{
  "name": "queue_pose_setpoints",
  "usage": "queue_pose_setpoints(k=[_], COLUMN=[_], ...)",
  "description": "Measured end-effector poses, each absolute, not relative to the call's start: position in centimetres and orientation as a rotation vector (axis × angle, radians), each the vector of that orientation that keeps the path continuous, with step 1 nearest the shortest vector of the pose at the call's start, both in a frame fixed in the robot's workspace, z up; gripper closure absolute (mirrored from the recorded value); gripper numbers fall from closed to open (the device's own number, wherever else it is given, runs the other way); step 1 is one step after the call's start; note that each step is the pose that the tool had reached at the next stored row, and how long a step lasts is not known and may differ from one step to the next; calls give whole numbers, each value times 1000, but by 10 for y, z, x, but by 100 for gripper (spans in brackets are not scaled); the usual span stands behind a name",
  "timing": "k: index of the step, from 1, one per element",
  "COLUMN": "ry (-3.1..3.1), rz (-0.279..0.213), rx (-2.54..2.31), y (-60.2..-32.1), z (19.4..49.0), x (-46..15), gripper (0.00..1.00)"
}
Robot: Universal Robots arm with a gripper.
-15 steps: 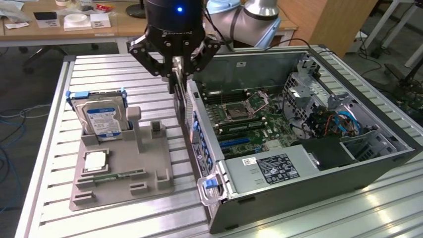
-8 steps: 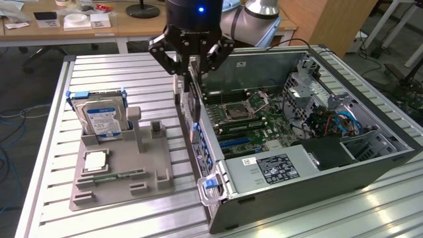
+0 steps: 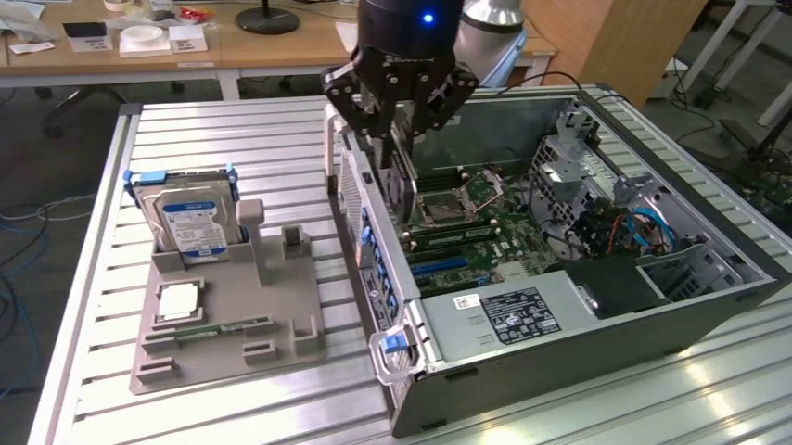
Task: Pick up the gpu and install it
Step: 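Pick up the gpu and move the gpu toward the slot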
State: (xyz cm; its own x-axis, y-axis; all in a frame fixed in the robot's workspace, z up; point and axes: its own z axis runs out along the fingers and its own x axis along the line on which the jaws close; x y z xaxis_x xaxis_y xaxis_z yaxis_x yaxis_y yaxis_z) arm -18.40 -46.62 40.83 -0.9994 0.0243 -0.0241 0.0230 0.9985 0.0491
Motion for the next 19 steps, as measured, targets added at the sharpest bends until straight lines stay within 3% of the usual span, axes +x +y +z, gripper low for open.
queue_pose_setpoints(k=[19], ry=[3116], rz=[76], rx=[37], y=[-466], z=[408], x=[-98], gripper=[73])
